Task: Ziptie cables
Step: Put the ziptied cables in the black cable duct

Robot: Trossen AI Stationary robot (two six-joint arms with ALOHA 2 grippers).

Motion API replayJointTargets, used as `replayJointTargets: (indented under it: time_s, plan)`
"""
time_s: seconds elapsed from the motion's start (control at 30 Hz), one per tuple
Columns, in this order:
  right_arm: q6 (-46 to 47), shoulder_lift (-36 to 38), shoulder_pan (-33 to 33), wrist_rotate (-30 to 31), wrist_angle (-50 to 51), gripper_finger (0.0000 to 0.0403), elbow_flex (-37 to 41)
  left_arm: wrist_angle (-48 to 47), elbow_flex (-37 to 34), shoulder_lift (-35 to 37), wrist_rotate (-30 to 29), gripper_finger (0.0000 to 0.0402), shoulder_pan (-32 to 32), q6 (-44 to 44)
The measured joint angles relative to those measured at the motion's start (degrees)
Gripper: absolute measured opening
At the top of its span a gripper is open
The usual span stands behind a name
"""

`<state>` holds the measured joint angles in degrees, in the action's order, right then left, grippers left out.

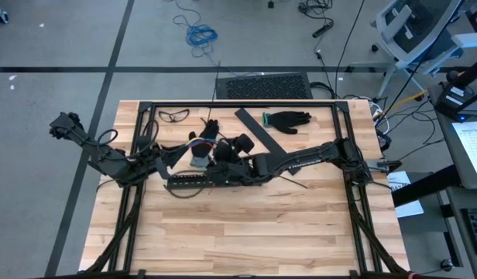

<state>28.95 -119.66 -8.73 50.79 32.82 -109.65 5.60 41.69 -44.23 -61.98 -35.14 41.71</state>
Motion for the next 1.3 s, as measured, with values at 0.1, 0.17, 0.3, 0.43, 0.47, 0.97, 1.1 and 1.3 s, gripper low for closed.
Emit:
replayJointTargets:
  time_s: [0.1, 0.17, 0.3, 0.43, 0.47, 0.97, 1.1, 1.3]
  plan:
    - [0.6, -0.4, 2.0, -0.2, -1.1, 0.0379, 0.0, 0.0, 0.0, 0.0, 0.0, 0.0050, 0.3, 0.6]
    - [0.6, -0.9, 3.1, -1.6, -1.8, 0.0382, 0.0, -0.1, 0.0, 0.0, 0.0, 0.0050, 0.4, 1.4]
    - [-1.0, -2.5, 4.6, -2.6, -4.5, 0.0381, 0.0, -0.1, 0.0, 0.0, 0.1, 0.0050, 0.4, 1.4]
    - [0.2, -3.3, 5.4, -2.5, -4.0, 0.0380, 0.0, 0.0, 0.0, 0.0, 0.3, 0.0050, 0.4, 1.4]
    - [0.6, -3.5, 5.5, -1.5, -3.4, 0.0379, 0.0, 0.1, 0.0, 0.0, 0.5, 0.0050, 0.4, 1.5]
    - [-3.6, -4.1, 5.7, 0.1, -4.5, 0.0201, 0.0, 4.5, 0.0, -0.5, 6.3, 0.0050, 0.2, 6.6]
    - [-6.5, -4.1, 5.8, -1.2, -5.1, 0.0172, 0.0, 4.6, 0.0, -1.1, 7.6, 0.0050, 0.2, 9.1]
    - [-8.7, -4.0, 5.7, -7.6, -3.9, 0.0164, 0.0, 5.7, 0.0, -1.1, 12.4, 0.0050, 0.4, 12.1]
